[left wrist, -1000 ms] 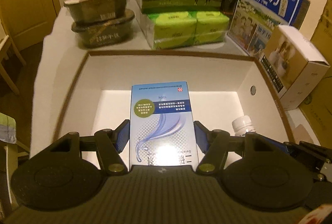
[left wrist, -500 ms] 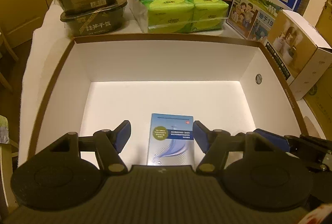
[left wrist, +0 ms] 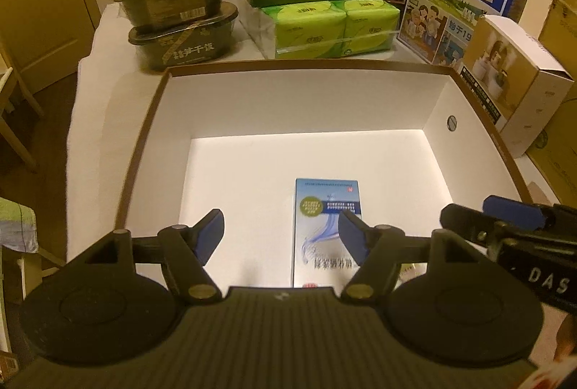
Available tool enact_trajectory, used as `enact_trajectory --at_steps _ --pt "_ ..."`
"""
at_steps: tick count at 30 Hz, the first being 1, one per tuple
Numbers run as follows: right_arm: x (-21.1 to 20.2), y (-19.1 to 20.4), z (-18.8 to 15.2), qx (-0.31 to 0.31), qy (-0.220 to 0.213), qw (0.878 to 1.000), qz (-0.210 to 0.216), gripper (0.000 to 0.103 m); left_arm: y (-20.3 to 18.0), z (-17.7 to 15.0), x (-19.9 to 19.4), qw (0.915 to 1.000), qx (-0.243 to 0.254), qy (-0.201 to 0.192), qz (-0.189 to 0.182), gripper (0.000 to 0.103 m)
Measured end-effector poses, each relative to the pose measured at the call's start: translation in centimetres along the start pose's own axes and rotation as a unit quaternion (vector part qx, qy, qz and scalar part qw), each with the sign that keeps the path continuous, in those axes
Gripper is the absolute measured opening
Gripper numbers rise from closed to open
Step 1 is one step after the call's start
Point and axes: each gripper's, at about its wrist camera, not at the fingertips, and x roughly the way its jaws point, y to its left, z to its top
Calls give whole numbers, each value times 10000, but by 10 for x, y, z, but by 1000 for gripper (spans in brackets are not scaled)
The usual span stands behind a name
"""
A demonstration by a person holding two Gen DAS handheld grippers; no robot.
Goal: Organize rigid objects
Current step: 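Carry the medicine box and pill bottle into the brown box and open both tools, then withdraw both tools from the box back toward the item pile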
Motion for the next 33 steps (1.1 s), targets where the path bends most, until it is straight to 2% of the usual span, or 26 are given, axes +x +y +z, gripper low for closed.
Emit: enact_trajectory --at_steps 14,33 --pt "-60 18 -24 -95 -183 9998 14 59 13 -31 -64 9998 11 -184 -63 68" --pt "-133 48 -71 -271 -307 9992 17 61 19 -96 -142 9992 23 -359 -167 68"
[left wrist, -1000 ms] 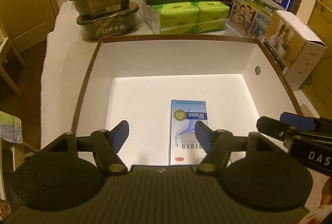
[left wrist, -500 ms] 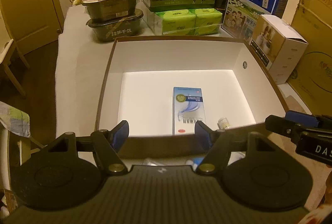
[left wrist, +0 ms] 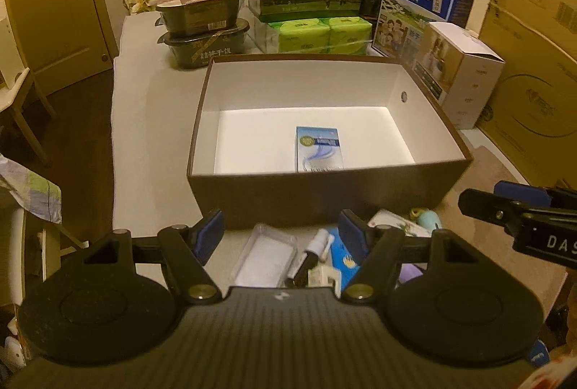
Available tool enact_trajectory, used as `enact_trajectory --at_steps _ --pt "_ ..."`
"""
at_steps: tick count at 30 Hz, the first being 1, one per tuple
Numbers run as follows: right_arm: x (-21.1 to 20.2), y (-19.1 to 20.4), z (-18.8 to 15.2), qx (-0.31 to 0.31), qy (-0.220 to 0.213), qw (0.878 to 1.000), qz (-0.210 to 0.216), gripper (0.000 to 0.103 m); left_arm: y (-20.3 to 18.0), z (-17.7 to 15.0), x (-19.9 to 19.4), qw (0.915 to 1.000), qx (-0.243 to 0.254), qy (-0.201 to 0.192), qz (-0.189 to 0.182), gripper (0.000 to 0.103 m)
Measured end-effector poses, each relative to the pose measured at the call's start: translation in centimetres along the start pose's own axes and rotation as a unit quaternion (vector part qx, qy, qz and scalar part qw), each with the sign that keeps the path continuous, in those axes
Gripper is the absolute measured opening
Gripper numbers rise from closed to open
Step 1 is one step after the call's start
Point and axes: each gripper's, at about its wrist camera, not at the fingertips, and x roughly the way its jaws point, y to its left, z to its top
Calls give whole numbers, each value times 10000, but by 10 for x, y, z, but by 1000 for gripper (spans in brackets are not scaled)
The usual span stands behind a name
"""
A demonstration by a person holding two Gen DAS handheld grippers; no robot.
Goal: Organize rigid objects
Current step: 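Withdraw both tools from the box back toward the item pile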
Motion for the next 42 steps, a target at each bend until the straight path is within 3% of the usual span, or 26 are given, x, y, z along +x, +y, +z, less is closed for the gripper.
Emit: enact_trajectory --at_steps 21,42 --pt "-49 10 -48 221 158 9996 89 64 -12 -56 -41 9996 220 109 -129 68" --pt "-47 4 -89 4 512 9987 -29 64 -10 -94 -29 9985 295 328 -315 68"
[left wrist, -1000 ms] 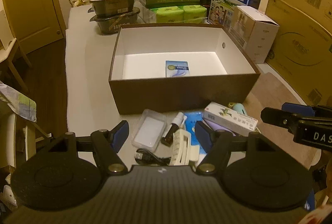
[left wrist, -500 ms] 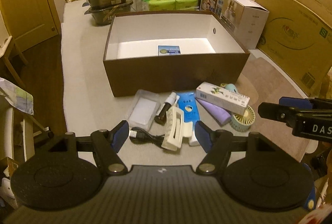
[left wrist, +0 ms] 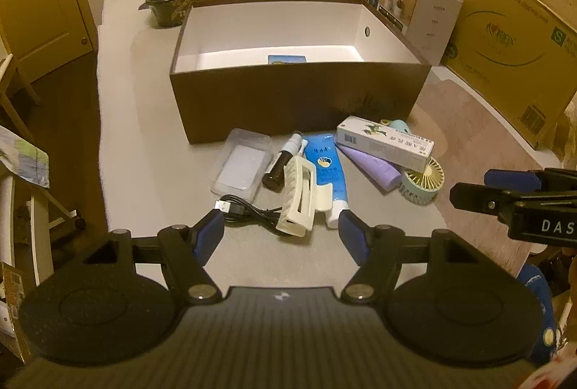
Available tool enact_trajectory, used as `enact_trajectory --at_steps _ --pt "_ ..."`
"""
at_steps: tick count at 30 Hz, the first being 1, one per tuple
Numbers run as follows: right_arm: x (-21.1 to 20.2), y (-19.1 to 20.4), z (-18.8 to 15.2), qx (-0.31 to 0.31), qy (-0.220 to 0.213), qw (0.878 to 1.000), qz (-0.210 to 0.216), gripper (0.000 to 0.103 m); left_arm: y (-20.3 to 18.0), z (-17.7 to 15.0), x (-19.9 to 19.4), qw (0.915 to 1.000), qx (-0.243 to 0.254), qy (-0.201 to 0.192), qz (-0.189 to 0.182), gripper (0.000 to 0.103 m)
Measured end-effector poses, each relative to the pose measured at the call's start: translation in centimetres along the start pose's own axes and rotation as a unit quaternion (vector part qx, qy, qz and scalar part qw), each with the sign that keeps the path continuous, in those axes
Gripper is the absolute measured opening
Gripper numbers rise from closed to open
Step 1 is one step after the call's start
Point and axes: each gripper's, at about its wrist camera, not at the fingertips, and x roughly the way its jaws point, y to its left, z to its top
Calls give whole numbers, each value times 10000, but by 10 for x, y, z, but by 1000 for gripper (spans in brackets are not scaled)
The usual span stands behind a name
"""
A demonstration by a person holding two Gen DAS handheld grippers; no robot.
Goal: Organize rigid objects
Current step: 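Withdraw both tools from the box back toward the item pile, then grasp the white hair clip with the left tool while the right tool grasps the white ointment box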
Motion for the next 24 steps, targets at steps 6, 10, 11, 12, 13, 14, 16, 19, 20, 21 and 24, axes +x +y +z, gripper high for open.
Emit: enact_trajectory --at_steps 6,10,11,12,13,14,16,19,20,21,24 --pt "8 -4 -5 -43 80 9999 -80 64 -5 -1 14 9999 88 72 -34 68" --pt "13 -9 -6 -21 129 9999 -103 64 -7 -1 24 9998 163 103 -34 68" --pt "14 -10 -6 -17 141 9998 -108 64 -7 -1 27 9998 180 107 -34 68" --pt "16 -11 -6 -15 152 9998 -111 64 -8 -1 30 9997 199 114 -36 68" --pt "17 -12 -6 -11 164 9998 -117 64 -9 -1 33 9997 225 113 -44 68" --pt "19 -13 -6 -3 179 9998 -126 64 -10 -2 35 9996 259 97 -53 68" --pt "22 -16 -7 22 212 9997 -138 64 -12 -2 41 9994 342 79 -62 68" --pt "28 -20 -9 71 267 9995 -151 64 -17 -3 51 9988 477 74 -78 68" --pt "29 -22 -9 87 281 9994 -160 64 -19 -2 55 9986 525 71 -78 68" --pt "31 -23 -10 102 291 9994 -172 64 -22 -2 59 9982 588 66 -68 68" --pt "35 -28 -10 142 312 9992 -209 64 -27 -1 71 9971 755 51 -30 68"
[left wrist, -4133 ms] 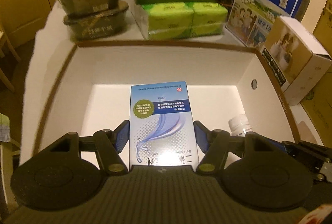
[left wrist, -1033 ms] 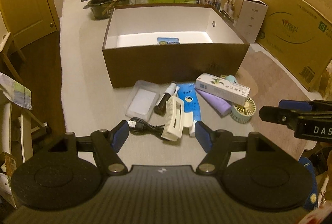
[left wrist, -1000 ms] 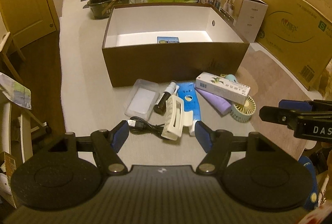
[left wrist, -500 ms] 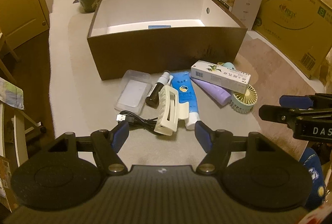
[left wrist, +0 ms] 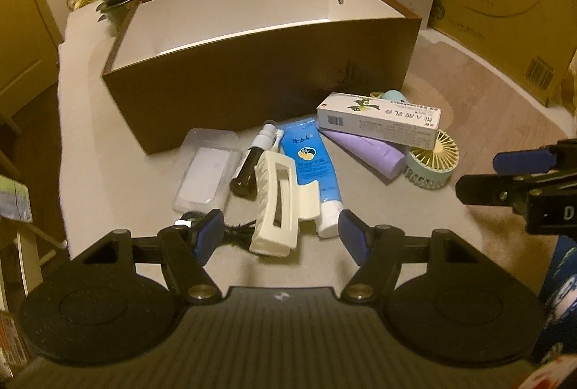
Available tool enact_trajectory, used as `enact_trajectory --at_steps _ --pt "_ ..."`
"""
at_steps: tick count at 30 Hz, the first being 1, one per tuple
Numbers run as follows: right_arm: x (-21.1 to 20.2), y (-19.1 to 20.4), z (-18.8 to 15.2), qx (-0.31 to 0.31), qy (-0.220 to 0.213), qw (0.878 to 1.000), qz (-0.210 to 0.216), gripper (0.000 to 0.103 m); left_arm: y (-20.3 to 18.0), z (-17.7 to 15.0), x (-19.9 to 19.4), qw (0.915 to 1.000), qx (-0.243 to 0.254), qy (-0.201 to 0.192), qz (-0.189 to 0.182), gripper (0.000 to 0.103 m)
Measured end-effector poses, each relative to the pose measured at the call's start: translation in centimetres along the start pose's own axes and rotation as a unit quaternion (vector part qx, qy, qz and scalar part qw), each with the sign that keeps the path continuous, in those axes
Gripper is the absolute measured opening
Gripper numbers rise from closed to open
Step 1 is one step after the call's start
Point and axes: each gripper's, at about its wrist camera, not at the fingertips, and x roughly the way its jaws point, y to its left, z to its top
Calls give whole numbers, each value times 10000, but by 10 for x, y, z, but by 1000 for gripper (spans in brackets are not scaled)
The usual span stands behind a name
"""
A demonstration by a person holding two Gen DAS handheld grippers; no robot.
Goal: Organize rigid objects
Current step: 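Grasp the white hair clip with the left tool while the right tool grasps the white ointment box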
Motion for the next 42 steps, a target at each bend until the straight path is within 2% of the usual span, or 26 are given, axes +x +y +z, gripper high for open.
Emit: enact_trajectory --at_steps 9,13,15,16,18,30,33,38,42 --pt "14 -11 5 -11 -6 9999 -128 64 -9 9 38 9995 297 58 83 68" --pt "20 -13 9 -132 -103 9997 -192 64 -7 11 50 9996 226 130 82 67" --pt "23 -14 12 -226 -175 9994 -218 64 -5 11 53 9997 201 151 55 58" --pt "26 -14 14 -266 -208 9991 -239 64 -4 11 55 9997 183 161 50 57" --pt "32 -15 18 -344 -262 9987 -286 64 0 10 55 9998 61 146 -104 46" --pt "65 -13 30 -813 -385 9947 -501 64 20 15 43 9996 -249 -13 -94 46" --pt "67 -11 28 -956 -332 9936 -509 46 22 14 39 9996 -280 -23 -95 46" --pt "55 -1 15 -1041 -402 9927 -462 41 21 9 32 9994 -307 -10 -180 46" --pt "42 10 -2 -962 -261 9944 -362 40 19 1 28 9993 -310 57 -223 46"
